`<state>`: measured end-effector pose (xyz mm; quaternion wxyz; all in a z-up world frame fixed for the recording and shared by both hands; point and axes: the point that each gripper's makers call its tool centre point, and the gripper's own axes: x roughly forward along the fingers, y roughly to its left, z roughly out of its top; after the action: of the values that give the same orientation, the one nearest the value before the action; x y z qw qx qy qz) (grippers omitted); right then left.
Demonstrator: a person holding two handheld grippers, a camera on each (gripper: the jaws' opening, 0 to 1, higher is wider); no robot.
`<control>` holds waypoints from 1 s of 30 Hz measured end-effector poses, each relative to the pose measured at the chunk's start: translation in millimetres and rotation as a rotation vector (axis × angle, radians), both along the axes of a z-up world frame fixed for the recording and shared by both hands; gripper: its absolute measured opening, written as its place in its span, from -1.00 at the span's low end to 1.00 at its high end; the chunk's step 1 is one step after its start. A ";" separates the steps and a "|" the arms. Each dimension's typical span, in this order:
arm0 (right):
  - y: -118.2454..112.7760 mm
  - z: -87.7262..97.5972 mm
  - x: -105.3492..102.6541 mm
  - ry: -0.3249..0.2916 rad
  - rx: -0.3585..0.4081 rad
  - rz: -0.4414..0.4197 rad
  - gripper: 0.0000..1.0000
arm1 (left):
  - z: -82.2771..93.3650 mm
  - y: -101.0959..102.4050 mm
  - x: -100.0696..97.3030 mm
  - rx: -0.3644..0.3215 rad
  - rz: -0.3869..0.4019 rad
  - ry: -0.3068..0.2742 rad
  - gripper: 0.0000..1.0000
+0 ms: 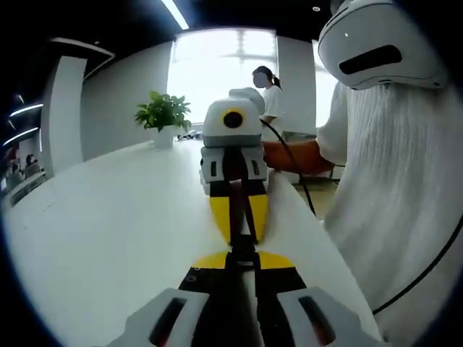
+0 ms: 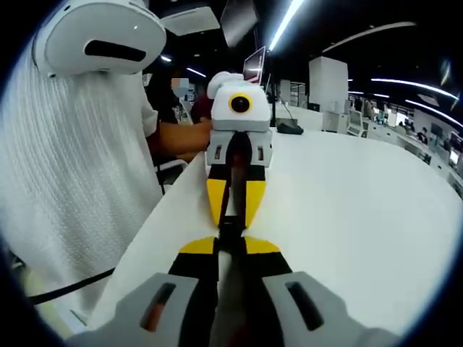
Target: Snap the two parts of the plastic buckle together until the buckle closes and remains connected.
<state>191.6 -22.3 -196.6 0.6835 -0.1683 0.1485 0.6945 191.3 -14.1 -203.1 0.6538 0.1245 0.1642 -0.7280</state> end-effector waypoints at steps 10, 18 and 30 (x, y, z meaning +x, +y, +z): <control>-2.2 -1.4 -0.2 -0.004 -0.007 -0.030 -0.76 | -0.8 0.1 -1.5 0.008 0.018 -0.010 -0.79; -3.7 -3.1 0.6 -0.010 -0.020 -0.060 -0.76 | -1.9 -0.4 -0.4 0.022 0.039 -0.016 -0.79; -4.0 -4.7 1.7 -0.011 -0.025 -0.086 -0.77 | -2.4 -1.1 0.3 0.029 0.065 -0.004 -0.78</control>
<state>193.3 -26.2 -201.3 0.7114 -0.1740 0.1605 0.6617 191.6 -15.2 -205.6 0.6757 0.1302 0.1774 -0.7035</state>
